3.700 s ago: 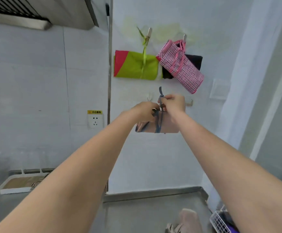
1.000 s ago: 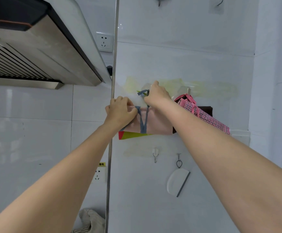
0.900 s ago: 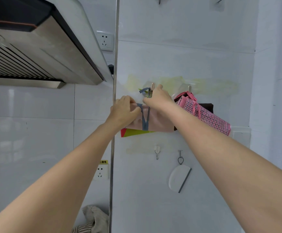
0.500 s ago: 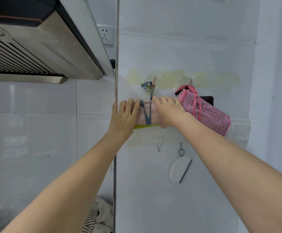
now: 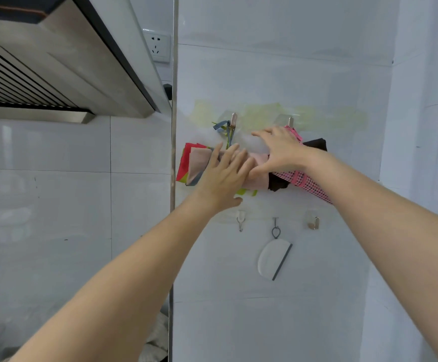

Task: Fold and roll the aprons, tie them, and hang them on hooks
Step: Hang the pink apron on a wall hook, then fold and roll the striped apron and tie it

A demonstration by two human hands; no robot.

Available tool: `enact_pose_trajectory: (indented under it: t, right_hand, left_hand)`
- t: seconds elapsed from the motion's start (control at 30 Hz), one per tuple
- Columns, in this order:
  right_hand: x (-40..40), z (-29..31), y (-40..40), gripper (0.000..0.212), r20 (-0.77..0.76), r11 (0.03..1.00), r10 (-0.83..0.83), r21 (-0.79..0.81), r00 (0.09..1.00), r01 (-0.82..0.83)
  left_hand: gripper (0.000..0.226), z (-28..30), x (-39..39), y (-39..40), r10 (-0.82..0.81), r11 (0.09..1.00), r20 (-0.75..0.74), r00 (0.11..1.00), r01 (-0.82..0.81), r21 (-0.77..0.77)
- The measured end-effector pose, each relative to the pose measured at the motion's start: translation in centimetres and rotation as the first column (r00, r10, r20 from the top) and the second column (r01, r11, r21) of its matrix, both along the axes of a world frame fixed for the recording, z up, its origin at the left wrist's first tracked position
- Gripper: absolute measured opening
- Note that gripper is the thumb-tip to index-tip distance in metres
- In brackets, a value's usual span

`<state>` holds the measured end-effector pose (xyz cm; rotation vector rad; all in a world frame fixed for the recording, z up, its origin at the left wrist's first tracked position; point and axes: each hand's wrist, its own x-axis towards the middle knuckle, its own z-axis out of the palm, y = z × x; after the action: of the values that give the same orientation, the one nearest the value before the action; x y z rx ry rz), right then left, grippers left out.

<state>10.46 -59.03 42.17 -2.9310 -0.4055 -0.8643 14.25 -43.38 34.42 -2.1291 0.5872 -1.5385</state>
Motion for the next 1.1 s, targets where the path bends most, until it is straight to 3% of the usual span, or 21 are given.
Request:
enact_pose_trajectory:
  t: [0.07,0.13,0.2,0.27,0.33,0.43,0.53,0.6,0.67,0.73,0.8,0.9,1.0,1.03,1.1]
  right_hand:
    - [-0.3,-0.1,-1.9,0.117,-0.022,0.996,-0.093,0.014,0.995,0.093]
    - [-0.2,-1.0,-3.0,0.125,-0.059,0.965,-0.255,-0.079,0.965,0.250]
    - [0.0,-2.3,-3.1,0.110,0.060,0.912,-0.339,-0.224,0.939,0.343]
    - [0.2,-3.1,-2.8,0.085,0.258,0.860,-0.264,-0.373,0.929,0.348]
    - [0.3,-3.7,-2.7,0.073,0.310,0.830,-0.178,-0.462,0.934,0.311]
    - [0.6,-4.2,-2.8,0.083,0.251,0.841,-0.197,-0.453,0.948,0.295]
    - [0.9,-5.0,-2.0,0.098,0.205,0.870,-0.195,-0.416,0.959,0.266]
    - [0.8,-6.1,-0.6,0.096,0.257,0.899,-0.106,-0.387,0.960,0.203]
    - [0.5,-7.7,1.1,0.077,0.435,0.933,0.084,-0.350,0.896,0.083]
    - [0.5,-9.6,3.6,0.053,0.586,0.929,0.251,-0.369,0.771,-0.022]
    - [0.7,-11.9,6.8,0.042,0.597,0.904,0.372,-0.408,0.711,-0.130]
    - [0.0,-17.3,12.1,0.041,0.357,0.868,0.461,-0.372,0.812,-0.329]
    - [-0.9,-23.6,18.7,0.046,-0.066,0.912,0.346,-0.212,0.936,-0.352]
    - [-0.2,-25.9,19.9,0.044,-0.222,0.920,0.308,-0.177,0.925,-0.349]
    - [0.9,-31.1,24.2,0.039,-0.491,0.931,0.279,-0.074,0.825,-0.358]
  left_hand:
    - [0.094,0.3,0.5,-0.7,0.048,0.999,-0.067,0.997,-0.049,-0.001]
    - [0.084,0.6,0.6,-1.0,0.082,0.996,-0.027,0.996,-0.083,-0.025]
    - [0.059,0.7,1.0,-1.3,0.044,0.999,0.047,0.998,-0.043,-0.018]
    - [0.041,0.7,1.4,-1.6,0.019,0.999,0.096,0.995,-0.016,-0.034]
    - [0.036,0.3,1.5,-1.9,0.023,0.999,0.128,0.992,-0.017,-0.043]
    - [0.041,-0.6,2.1,-2.2,-0.023,0.996,0.141,0.990,0.034,-0.079]
    - [0.044,-2.2,1.7,-2.6,-0.180,0.978,0.133,0.975,0.192,-0.083]
    - [0.042,-3.9,1.0,-2.1,-0.304,0.944,0.096,0.948,0.313,-0.103]
    - [0.037,-5.6,0.3,-0.8,-0.346,0.928,0.108,0.932,0.357,-0.110]
    - [0.035,-7.6,-0.3,1.5,-0.308,0.942,0.113,0.945,0.320,-0.106]
    - [0.037,-9.4,-1.1,4.4,-0.229,0.965,0.075,0.971,0.236,-0.111]
    - [0.044,-14.3,-1.9,10.0,-0.095,0.995,-0.123,0.988,0.091,-0.032]
    - [0.057,-20.0,-3.9,16.8,0.054,0.998,-0.433,0.900,-0.034,0.054]
    - [0.059,-21.4,-4.7,18.3,0.096,0.995,-0.537,0.838,-0.069,0.070]
    - [0.055,-25.0,-6.1,22.8,0.229,0.972,-0.792,0.566,-0.179,0.153]
